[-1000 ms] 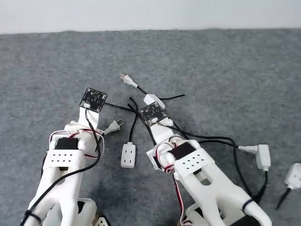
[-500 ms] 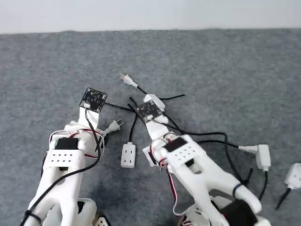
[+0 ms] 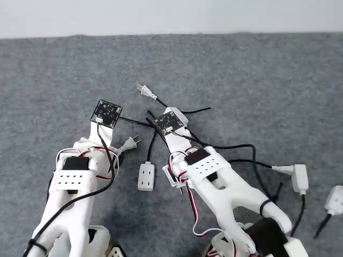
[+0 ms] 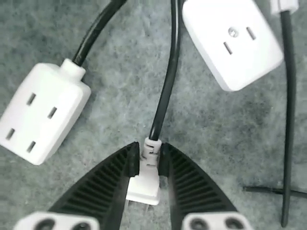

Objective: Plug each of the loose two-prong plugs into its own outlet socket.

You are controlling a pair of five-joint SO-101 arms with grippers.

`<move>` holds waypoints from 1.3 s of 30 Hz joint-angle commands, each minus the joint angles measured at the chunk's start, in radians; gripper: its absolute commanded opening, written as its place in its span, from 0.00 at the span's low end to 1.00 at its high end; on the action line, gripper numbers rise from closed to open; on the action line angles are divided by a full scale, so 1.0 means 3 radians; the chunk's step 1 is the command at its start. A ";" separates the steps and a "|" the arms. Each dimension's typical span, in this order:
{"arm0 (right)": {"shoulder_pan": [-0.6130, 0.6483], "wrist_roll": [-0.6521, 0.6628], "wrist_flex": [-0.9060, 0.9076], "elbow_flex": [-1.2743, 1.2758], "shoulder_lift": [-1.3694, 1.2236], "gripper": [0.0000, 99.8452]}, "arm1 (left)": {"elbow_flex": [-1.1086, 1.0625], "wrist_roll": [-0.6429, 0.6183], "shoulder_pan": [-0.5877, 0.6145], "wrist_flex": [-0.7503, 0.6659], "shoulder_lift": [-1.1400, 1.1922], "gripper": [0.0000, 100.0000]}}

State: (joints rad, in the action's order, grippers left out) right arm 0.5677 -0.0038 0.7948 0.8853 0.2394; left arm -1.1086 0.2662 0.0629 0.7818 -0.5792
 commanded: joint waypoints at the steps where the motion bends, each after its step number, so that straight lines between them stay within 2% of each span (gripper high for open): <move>1: -0.0033 -0.0031 0.0038 -0.0189 0.0013 0.10 | 0.0151 -0.0020 -0.0015 -0.0077 0.0005 0.22; 4: -0.0028 -0.0031 0.0038 -0.0189 0.0008 0.14 | 0.0151 -0.0020 -0.0015 -0.0077 0.0005 0.22; 9: -0.0038 -0.0031 0.0095 -0.0353 -0.0212 0.07 | 0.0151 -0.0015 -0.0015 -0.0077 0.0005 0.22; 16: -0.0043 -0.0041 0.0284 -0.0609 -0.0483 0.06 | 0.0146 -0.0015 -0.0015 -0.0077 0.0005 0.22; 19: -0.0043 -0.0046 0.0294 -0.0609 -0.0483 0.00 | 0.0146 -0.0015 -0.0020 -0.0077 0.0005 0.22; 25: -0.0084 -0.0026 0.0391 -0.0614 -0.0448 0.01 | 0.0166 -0.0036 -0.0026 -0.0072 0.0010 0.22; 28: -0.0279 0.0036 0.0494 -0.0598 -0.0238 0.01 | 0.0243 -0.0036 -0.0010 -0.0015 0.0036 0.20; 34: -0.0591 0.0056 0.0862 -0.0598 0.0606 0.01 | 0.0760 -0.0036 -0.0005 0.0102 0.0813 0.01; 39: -0.0478 0.0056 0.1046 -0.0604 0.1450 0.01 | 0.1394 -0.0010 0.0072 0.0583 0.1545 0.02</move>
State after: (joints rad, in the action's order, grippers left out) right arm 0.4051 0.0038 1.0802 0.7595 0.5094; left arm -0.8155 0.2662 0.0767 0.8784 -0.2033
